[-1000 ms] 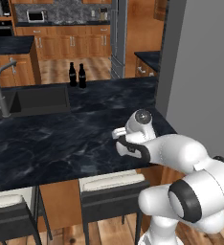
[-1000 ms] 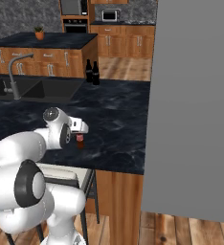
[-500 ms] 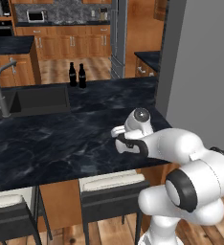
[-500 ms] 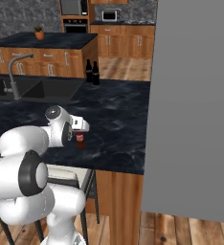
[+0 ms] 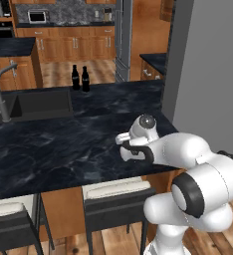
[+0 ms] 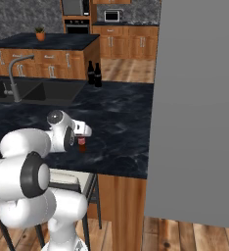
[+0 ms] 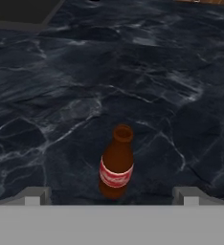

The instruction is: Place the large bottle from the dining counter next to the other large bottle outside the sink, and place the small bottle from the dining counter next to the other small bottle inside the sink.

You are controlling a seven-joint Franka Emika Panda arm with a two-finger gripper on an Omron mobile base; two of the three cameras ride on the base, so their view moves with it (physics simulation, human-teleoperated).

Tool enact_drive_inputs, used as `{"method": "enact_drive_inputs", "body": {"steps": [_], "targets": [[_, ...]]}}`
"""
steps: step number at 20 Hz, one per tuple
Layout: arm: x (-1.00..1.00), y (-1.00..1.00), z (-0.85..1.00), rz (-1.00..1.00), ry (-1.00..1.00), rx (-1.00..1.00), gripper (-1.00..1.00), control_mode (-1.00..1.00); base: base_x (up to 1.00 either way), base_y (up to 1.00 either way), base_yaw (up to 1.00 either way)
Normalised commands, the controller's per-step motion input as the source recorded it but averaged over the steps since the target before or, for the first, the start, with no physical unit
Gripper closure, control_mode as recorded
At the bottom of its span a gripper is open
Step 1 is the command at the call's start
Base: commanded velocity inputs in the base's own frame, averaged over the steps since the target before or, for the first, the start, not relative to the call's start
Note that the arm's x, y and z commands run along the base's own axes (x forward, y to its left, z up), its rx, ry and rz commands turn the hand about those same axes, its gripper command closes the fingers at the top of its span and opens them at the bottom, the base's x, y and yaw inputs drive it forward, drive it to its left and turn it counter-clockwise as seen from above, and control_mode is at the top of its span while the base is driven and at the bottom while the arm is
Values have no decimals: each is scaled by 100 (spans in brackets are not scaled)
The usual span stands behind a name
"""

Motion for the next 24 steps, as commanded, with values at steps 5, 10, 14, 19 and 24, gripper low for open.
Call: {"method": "enact_drive_inputs", "body": {"steps": [5, 10, 14, 19, 24], "targets": [[0, 0, -16, 0, 0, 0, -100, -100, 0, 0, 0], [0, 0, -7, 0, 0, 0, -100, -100, 0, 0, 0], [3, 0, -1, 0, 0, 0, -100, -100, 0, 0, 0], [9, -1, 0, 0, 0, 0, -100, -100, 0, 0, 0], [13, 0, -2, 0, 0, 0, -100, -100, 0, 0, 0]]}}
